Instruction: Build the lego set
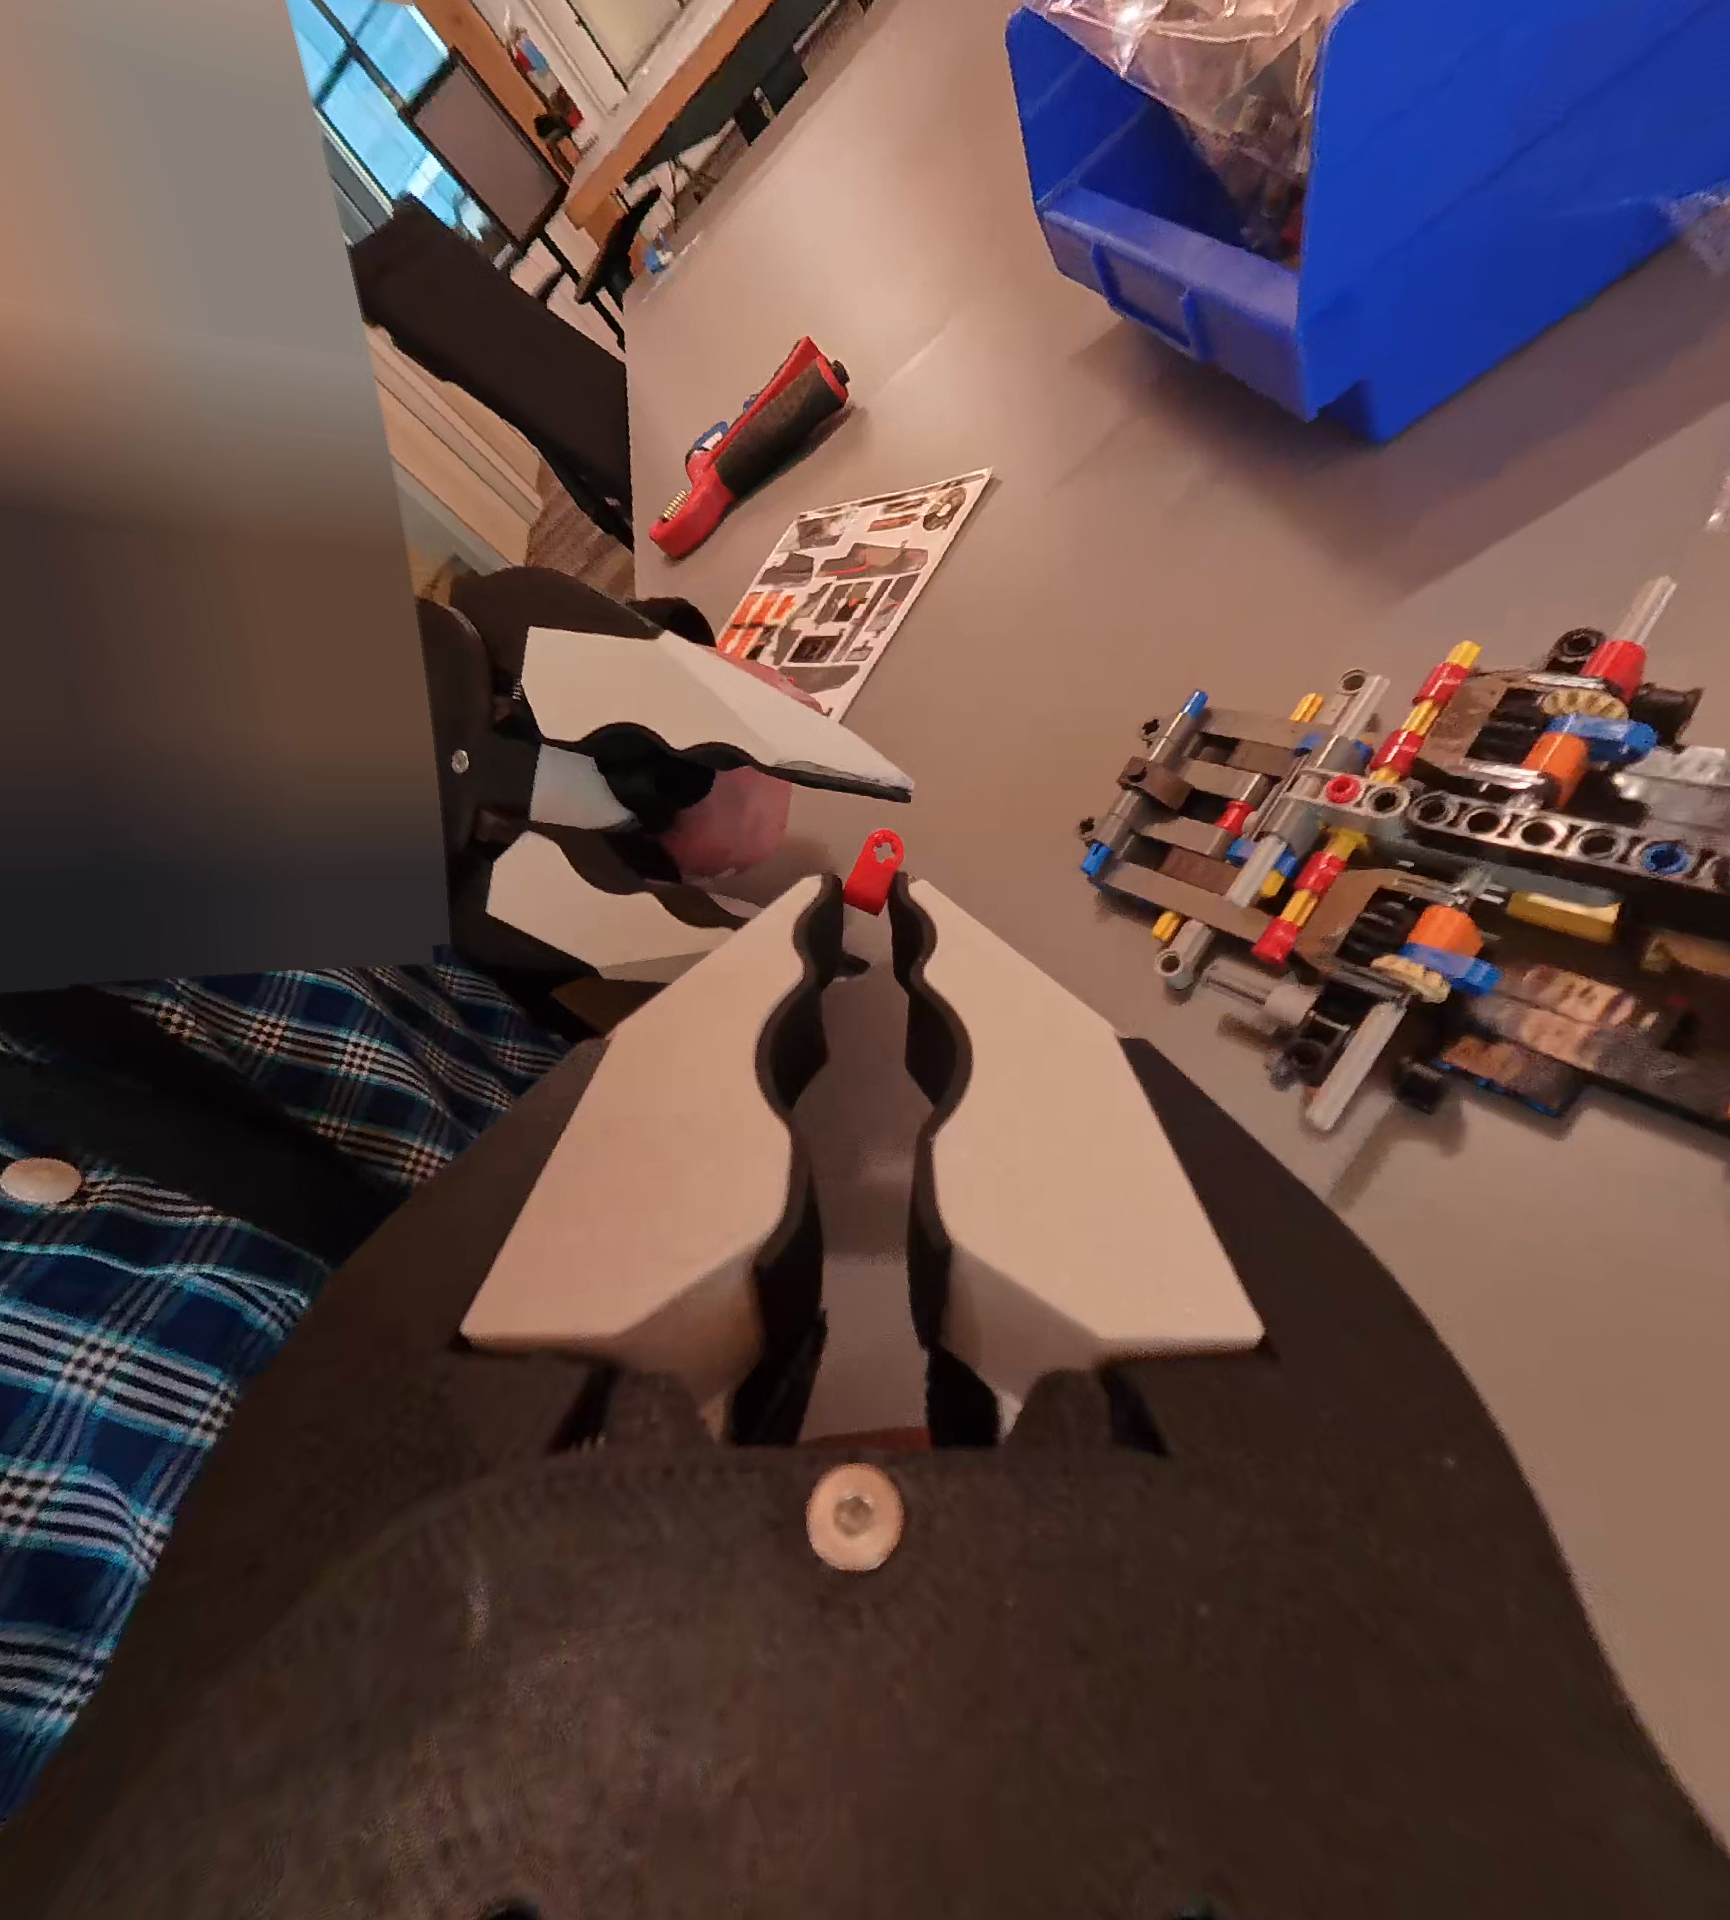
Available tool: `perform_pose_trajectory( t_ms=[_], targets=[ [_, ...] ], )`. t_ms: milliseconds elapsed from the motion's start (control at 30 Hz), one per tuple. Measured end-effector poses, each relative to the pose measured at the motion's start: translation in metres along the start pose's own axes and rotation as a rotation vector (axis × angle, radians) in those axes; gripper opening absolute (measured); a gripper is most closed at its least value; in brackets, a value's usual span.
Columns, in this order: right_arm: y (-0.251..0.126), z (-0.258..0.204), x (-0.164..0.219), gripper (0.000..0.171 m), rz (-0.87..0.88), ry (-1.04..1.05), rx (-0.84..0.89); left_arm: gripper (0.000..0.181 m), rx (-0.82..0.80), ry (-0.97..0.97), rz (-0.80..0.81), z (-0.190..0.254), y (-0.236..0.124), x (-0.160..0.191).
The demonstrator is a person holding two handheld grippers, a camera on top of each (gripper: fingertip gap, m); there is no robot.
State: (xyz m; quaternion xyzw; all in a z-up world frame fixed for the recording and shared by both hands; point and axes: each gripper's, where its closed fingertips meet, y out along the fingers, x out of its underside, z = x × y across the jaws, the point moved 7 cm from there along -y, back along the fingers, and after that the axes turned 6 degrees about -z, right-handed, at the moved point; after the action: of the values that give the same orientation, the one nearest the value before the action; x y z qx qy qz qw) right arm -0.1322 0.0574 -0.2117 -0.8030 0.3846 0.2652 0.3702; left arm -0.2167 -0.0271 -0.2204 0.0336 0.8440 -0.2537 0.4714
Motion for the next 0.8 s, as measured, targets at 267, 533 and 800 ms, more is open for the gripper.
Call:
perform_pose_trajectory(
  t_ms=[267,533,800],
  targets=[
    [-0.004,-0.007,0.012,0.006,0.066,0.085,-0.01,0.015,-0.005,0.007,0.032,0.009,0.005,-0.01],
    [-0.011,-0.008,0.014,0.008,0.152,0.147,-0.002,0.015,-0.04,-0.045,0.043,0.009,0.006,-0.016],
    [-0.016,-0.012,0.019,0.007,0.172,0.163,0.026,0.015,-0.067,-0.033,0.05,0.017,0.008,-0.021]
  ],
)
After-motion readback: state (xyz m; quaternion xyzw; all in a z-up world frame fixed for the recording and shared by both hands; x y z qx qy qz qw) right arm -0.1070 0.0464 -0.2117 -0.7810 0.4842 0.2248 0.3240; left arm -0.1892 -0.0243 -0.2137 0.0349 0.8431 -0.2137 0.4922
